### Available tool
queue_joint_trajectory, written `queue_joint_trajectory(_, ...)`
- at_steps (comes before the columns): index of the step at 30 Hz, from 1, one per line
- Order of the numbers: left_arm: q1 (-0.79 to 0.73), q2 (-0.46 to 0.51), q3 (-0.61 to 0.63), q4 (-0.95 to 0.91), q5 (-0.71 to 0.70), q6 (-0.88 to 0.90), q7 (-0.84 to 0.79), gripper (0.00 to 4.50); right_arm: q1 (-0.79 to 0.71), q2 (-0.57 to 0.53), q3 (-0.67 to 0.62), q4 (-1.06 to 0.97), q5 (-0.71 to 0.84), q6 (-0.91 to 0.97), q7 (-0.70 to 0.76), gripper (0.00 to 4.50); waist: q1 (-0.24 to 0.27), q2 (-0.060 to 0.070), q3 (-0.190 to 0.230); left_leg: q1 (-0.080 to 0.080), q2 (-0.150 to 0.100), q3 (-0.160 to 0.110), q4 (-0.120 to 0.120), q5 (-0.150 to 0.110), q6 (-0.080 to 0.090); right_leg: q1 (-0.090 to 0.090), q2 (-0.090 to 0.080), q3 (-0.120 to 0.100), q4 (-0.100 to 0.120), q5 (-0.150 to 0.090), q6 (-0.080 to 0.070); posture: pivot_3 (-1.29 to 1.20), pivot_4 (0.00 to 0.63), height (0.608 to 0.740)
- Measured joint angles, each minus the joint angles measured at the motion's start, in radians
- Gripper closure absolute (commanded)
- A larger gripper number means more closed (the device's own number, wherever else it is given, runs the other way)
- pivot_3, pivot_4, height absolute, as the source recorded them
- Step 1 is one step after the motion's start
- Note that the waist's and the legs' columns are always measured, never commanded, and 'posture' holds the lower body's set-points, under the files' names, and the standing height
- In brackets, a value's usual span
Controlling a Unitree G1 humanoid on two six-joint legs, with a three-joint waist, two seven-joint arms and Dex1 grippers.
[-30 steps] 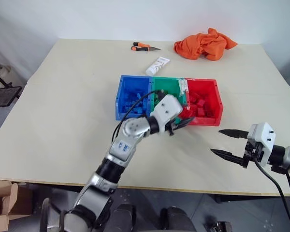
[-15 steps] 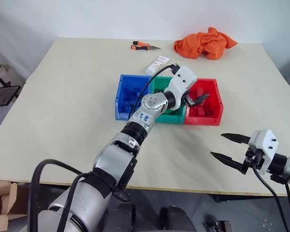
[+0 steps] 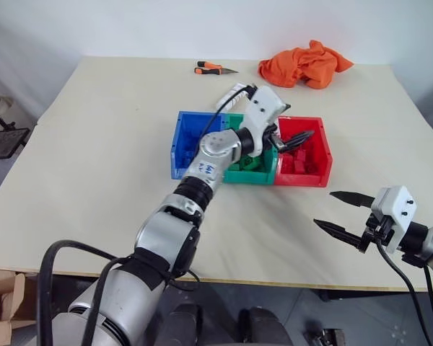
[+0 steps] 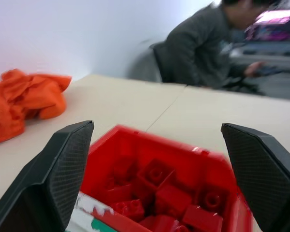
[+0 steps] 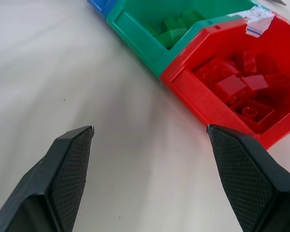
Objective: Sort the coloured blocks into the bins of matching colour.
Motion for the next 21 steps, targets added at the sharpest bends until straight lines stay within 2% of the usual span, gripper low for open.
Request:
queue_joint_trajectory(7,0.399,0.383,-0.012,-0.519,-0.070,0.287,-0.293,0.01,-0.100,-0.022,0.034,0.128,-0.005,-0.006,0.064,0.58,-0.036,0.001,-0.001,0.002,0.001,-0.002,0.000,0.001,-0.001,0.000,0.001,0.005,0.001,0.000,0.000,0.00,0.150,0.740)
queue_joint_trajectory(12,0.588,0.627,0.036,-0.733,-0.129,0.433,-0.400,0.01,-0.205,-0.040,0.072,0.233,-0.025,-0.035,0.115,0.58,-0.031,0.001,-0.001,0.001,0.000,-0.005,0.000,0.000,0.000,0.001,-0.001,0.004,-0.001,0.000,0.000,0.00,0.150,0.740)
queue_joint_trajectory(14,0.639,0.686,0.078,-0.752,-0.140,0.439,-0.410,0.01,-0.222,-0.043,0.077,0.270,-0.036,-0.047,0.134,0.58,-0.024,0.001,-0.001,0.001,0.000,-0.006,0.000,0.000,0.000,0.002,-0.001,0.004,-0.001,0.000,0.000,0.00,0.150,0.740)
queue_joint_trajectory(21,0.723,0.775,0.160,-0.758,-0.160,0.421,-0.417,0.01,-0.309,-0.045,0.117,0.365,-0.061,-0.070,0.181,0.58,-0.016,0.001,-0.001,0.001,0.000,-0.005,0.000,0.000,0.000,0.001,-0.001,0.004,-0.002,0.000,0.000,0.00,0.150,0.740)
